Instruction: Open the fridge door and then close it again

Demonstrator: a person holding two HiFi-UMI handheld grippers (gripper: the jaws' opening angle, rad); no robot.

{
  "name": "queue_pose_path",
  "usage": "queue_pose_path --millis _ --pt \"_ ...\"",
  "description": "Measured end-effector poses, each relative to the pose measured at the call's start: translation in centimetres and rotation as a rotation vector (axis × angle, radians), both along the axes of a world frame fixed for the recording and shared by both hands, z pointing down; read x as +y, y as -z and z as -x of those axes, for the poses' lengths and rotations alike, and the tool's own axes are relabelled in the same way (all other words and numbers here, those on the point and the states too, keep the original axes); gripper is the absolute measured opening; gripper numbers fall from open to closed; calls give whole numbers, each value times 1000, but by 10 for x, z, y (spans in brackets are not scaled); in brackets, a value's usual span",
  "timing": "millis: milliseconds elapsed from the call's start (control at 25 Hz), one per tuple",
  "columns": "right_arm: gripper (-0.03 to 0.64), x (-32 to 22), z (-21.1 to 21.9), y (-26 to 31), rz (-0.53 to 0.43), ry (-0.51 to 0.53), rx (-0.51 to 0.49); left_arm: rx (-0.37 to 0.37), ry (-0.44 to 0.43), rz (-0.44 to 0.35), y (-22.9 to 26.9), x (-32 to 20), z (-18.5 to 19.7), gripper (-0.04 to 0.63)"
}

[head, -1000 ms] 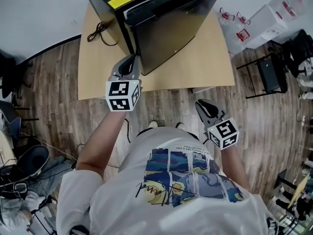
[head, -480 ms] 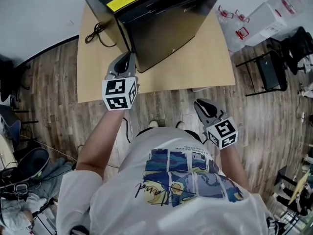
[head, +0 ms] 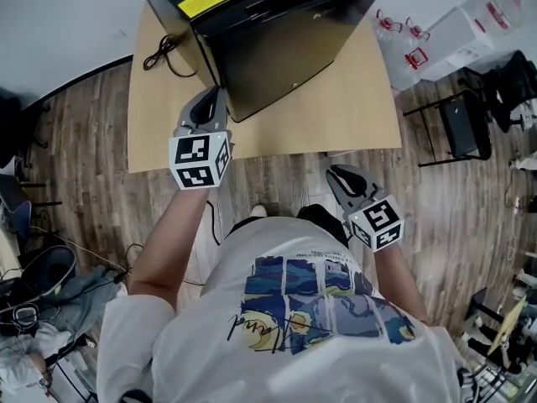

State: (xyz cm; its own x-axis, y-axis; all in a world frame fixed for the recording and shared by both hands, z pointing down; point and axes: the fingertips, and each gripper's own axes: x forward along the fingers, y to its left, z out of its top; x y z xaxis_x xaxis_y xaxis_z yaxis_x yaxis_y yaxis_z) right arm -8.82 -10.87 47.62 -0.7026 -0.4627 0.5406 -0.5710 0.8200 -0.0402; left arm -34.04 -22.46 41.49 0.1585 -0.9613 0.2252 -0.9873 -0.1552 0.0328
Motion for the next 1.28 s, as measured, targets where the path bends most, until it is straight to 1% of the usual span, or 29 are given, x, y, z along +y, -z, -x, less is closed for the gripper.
queue_pose_path --millis 120,240,360,480,640,800,880,1040,1160,1280 --pt "40 -4 -7 -1 -7 17 -8 3 29 5 -1 -1 0 6" --pt "40 -9 -16 0 -10 46 -16 33 88 13 -2 2 1 8" --pt "40 -21 -24 4 -21 100 -19 59 146 17 0 11 -1 8" --pt "40 -31 -32 14 -34 163 -23 94 181 35 -4 28 -14 8" --pt "34 -46 -58 21 -53 214 -39 155 171 58 -12 54 -58 8" --pt "29 -52 -78 16 -44 278 -67 138 148 109 -26 80 -110 8" --pt "29 -51 -83 15 -46 326 -75 156 146 124 -30 95 -132 8" --pt "28 -45 -91 17 -58 414 -97 185 132 129 -30 124 -173 8" --pt "26 -38 -104 17 -52 461 -109 197 130 139 -33 140 -204 8" --pt "26 -30 -120 9 -34 499 -108 186 148 153 -37 153 -230 8"
